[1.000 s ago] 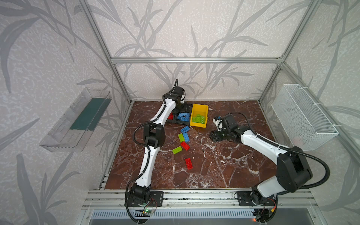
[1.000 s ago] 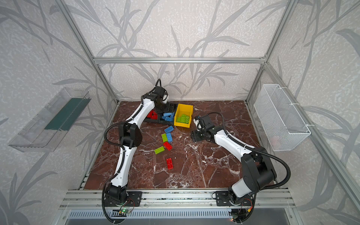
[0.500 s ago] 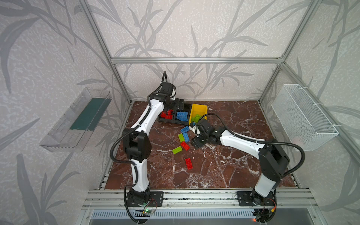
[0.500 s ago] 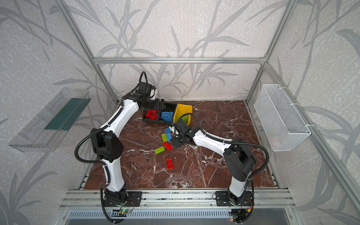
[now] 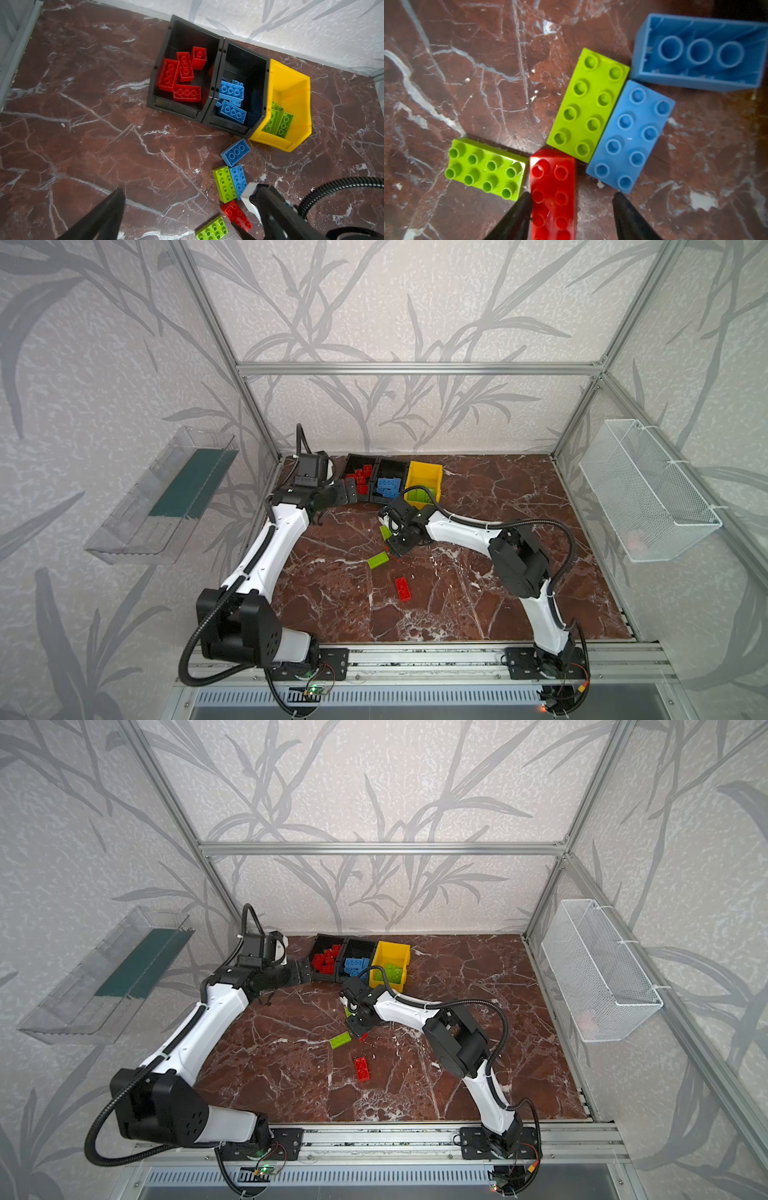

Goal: Sort the legos into containers by color
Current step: Pick up the lego from the center of the table, then place the lego in the container.

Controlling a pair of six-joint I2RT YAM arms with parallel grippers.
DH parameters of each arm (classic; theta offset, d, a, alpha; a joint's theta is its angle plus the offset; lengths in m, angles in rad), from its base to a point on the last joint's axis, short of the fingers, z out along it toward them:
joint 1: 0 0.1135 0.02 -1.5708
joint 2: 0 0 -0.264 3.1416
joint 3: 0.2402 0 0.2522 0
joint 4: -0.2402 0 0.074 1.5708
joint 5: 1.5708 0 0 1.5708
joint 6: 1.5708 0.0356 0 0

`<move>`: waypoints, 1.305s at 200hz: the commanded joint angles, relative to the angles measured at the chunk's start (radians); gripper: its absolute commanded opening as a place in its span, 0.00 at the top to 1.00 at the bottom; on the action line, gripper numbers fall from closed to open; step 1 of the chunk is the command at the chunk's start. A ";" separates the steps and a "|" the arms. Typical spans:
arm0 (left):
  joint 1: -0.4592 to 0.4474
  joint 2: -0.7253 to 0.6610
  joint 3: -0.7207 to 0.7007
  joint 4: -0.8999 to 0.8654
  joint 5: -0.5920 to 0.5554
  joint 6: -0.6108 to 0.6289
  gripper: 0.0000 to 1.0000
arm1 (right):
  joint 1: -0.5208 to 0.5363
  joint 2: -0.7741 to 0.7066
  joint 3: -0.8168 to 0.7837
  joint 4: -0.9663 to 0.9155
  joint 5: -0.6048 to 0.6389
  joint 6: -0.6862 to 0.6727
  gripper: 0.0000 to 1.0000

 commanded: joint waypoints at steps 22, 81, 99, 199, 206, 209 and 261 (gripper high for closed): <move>0.047 -0.061 -0.060 0.043 0.016 -0.027 0.01 | 0.018 0.051 0.019 -0.063 0.026 0.005 0.44; 0.062 -0.061 -0.071 0.043 0.024 -0.042 0.02 | 0.019 -0.002 0.024 -0.060 0.024 0.028 0.73; 0.062 -0.071 -0.083 0.041 0.027 -0.042 0.03 | 0.018 -0.044 0.040 -0.067 0.032 0.039 0.78; 0.062 -0.237 -0.248 0.039 0.043 -0.074 0.04 | -0.062 0.106 0.454 0.139 -0.079 0.232 0.77; 0.063 -0.248 -0.249 0.026 0.036 -0.071 0.04 | -0.068 0.146 0.530 0.080 -0.097 0.236 0.76; 0.063 -0.254 -0.251 0.022 0.034 -0.069 0.04 | -0.069 0.159 0.564 0.052 -0.100 0.233 0.75; 0.062 -0.276 -0.290 0.026 0.042 -0.072 0.04 | -0.063 0.223 0.640 0.050 -0.079 0.213 0.75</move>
